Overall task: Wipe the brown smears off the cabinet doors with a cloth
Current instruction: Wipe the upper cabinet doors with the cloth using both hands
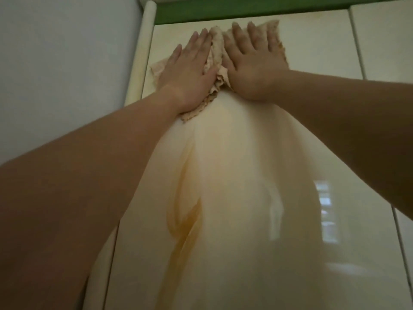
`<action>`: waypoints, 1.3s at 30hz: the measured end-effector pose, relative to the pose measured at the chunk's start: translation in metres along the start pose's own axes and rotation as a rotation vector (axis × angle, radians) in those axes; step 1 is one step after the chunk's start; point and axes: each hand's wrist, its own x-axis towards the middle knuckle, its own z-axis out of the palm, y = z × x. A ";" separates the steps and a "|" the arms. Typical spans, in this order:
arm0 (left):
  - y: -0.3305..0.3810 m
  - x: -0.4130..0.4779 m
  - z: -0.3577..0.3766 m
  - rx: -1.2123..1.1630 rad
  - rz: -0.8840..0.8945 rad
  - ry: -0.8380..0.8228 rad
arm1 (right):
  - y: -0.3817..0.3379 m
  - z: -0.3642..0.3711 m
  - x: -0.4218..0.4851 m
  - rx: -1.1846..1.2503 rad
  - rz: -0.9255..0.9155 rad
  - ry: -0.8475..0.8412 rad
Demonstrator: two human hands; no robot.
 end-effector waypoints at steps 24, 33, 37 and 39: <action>0.009 -0.214 0.010 0.001 -0.157 -0.021 | -0.078 0.020 -0.151 0.062 -0.329 -0.048; 0.032 -0.304 0.017 0.010 -0.154 -0.055 | -0.108 0.034 -0.236 0.096 -0.384 -0.060; 0.041 -0.338 0.017 0.010 -0.159 -0.063 | -0.127 0.042 -0.272 0.104 -0.376 -0.060; 0.046 -0.358 0.017 0.016 -0.168 -0.070 | -0.137 0.047 -0.291 0.121 -0.373 -0.058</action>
